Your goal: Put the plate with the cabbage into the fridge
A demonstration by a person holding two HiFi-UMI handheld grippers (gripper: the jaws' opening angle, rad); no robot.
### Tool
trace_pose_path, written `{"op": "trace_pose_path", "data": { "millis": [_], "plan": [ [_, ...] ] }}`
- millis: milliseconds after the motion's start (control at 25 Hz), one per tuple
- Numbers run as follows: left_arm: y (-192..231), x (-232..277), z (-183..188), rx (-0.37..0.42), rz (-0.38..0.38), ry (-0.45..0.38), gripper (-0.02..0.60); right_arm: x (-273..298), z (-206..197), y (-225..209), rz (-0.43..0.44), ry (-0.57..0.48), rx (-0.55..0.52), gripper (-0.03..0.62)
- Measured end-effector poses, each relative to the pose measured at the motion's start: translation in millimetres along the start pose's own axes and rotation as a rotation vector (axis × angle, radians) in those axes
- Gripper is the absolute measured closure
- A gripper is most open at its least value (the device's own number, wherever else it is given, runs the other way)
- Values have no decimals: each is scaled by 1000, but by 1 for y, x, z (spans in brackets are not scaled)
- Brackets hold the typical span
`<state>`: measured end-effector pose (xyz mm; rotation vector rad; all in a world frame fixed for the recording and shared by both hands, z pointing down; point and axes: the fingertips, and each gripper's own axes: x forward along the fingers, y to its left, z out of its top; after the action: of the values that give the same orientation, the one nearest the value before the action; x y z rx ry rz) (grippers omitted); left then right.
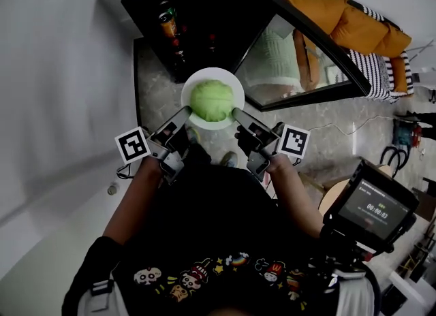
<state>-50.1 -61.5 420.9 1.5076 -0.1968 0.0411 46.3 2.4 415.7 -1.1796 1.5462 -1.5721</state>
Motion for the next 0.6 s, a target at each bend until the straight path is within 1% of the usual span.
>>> {"op": "trace_pose_path", "data": {
  "millis": [200, 360, 480, 600],
  "plan": [
    [4, 7, 2, -4, 0, 39, 568, -2, 2, -4, -29, -29, 10, 569],
    [7, 9, 0, 18, -22, 67, 568, -6, -1, -9, -27, -70, 4, 569],
    [11, 11, -3, 36, -43, 78, 568, -10, -3, -13, -25, -93, -19, 569],
    [12, 12, -4, 28, -46, 80, 568, -11, -2, -14, -34, -98, -20, 569]
  ]
}}
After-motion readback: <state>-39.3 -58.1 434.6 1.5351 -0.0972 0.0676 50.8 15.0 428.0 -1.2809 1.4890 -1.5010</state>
